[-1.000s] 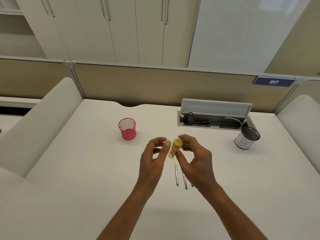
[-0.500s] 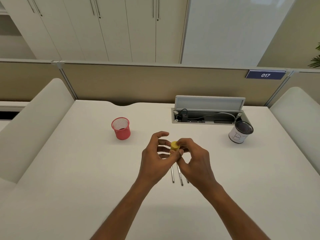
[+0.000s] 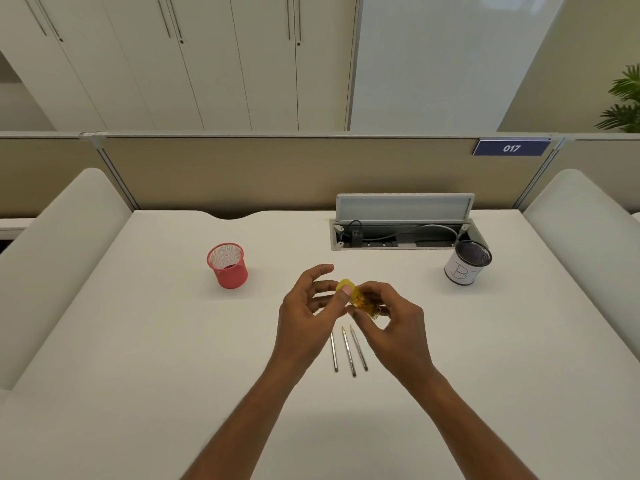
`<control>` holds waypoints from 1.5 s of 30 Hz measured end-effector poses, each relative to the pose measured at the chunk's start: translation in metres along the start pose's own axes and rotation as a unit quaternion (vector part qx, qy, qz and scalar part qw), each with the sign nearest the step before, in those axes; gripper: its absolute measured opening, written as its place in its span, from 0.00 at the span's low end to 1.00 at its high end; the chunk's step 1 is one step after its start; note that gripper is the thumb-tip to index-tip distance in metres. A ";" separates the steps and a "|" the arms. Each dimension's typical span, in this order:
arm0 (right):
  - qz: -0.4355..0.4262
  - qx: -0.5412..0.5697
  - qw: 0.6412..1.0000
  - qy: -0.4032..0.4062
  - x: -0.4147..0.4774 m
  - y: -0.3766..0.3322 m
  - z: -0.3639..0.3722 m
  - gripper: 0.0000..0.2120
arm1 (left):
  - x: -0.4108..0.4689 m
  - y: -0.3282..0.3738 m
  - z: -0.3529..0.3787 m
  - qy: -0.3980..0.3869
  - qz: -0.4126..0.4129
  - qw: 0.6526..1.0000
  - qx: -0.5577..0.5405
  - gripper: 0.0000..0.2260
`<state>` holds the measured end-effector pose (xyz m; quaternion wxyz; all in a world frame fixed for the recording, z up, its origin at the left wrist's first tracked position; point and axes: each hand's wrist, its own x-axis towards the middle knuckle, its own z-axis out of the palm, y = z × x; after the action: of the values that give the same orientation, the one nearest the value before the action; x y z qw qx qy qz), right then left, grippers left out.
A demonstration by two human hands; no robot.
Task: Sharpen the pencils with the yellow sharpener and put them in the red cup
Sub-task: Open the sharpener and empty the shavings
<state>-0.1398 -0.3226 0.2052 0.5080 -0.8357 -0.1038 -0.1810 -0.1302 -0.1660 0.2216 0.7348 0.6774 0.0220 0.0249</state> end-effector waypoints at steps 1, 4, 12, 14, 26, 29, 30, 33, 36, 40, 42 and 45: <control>0.001 -0.003 1.000 0.002 0.001 0.001 -0.001 0.13 | 0.000 0.000 0.001 -0.003 0.001 1.000 -0.003 0.16; 0.003 -0.008 1.000 0.007 0.000 0.004 -0.004 0.13 | 0.001 -0.001 0.005 0.002 0.006 1.000 0.005 0.13; 0.028 0.006 1.000 0.013 -0.005 0.015 -0.011 0.13 | 0.007 -0.003 0.009 -0.004 0.029 0.998 0.051 0.15; 0.030 0.010 0.999 0.013 -0.005 0.016 -0.012 0.13 | 0.007 -0.004 0.010 -0.010 0.022 0.999 0.045 0.14; -0.007 -0.024 0.999 -0.032 -0.002 0.026 -0.034 0.14 | 0.010 -0.010 0.012 -0.101 0.019 0.990 0.099 0.11; -0.030 -0.049 0.996 -0.061 0.002 0.026 -0.044 0.15 | 0.010 -0.010 0.009 -0.122 0.000 0.988 0.090 0.12; -0.035 -0.055 0.995 -0.070 0.004 0.026 -0.046 0.15 | 0.009 -0.009 0.009 -0.126 -0.008 0.989 0.080 0.11; -0.043 -0.065 0.993 -0.089 0.008 0.024 -0.051 0.15 | 0.006 -0.008 0.008 -0.131 -0.035 0.990 0.038 0.11; -0.052 -0.073 0.991 -0.099 0.011 0.022 -0.052 0.16 | 0.004 -0.007 0.007 -0.129 -0.056 0.990 -0.005 0.11; -0.056 -0.081 0.989 -0.108 0.012 0.018 -0.050 0.16 | 0.000 -0.008 0.005 -0.128 -0.071 0.988 -0.052 0.15; -0.066 -0.085 0.987 -0.116 0.010 0.015 -0.048 0.17 | -0.002 -0.009 0.002 -0.123 -0.073 0.987 -0.066 0.18; -0.068 -0.080 0.986 -0.130 0.009 0.012 -0.043 0.18 | -0.004 -0.008 -0.001 -0.123 -0.072 0.987 -0.079 0.18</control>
<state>-0.1353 -0.3665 0.2170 0.4083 -0.8811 -0.2107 -0.1123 -0.1343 -0.1658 0.2132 0.7831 0.6116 -0.0225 -0.1099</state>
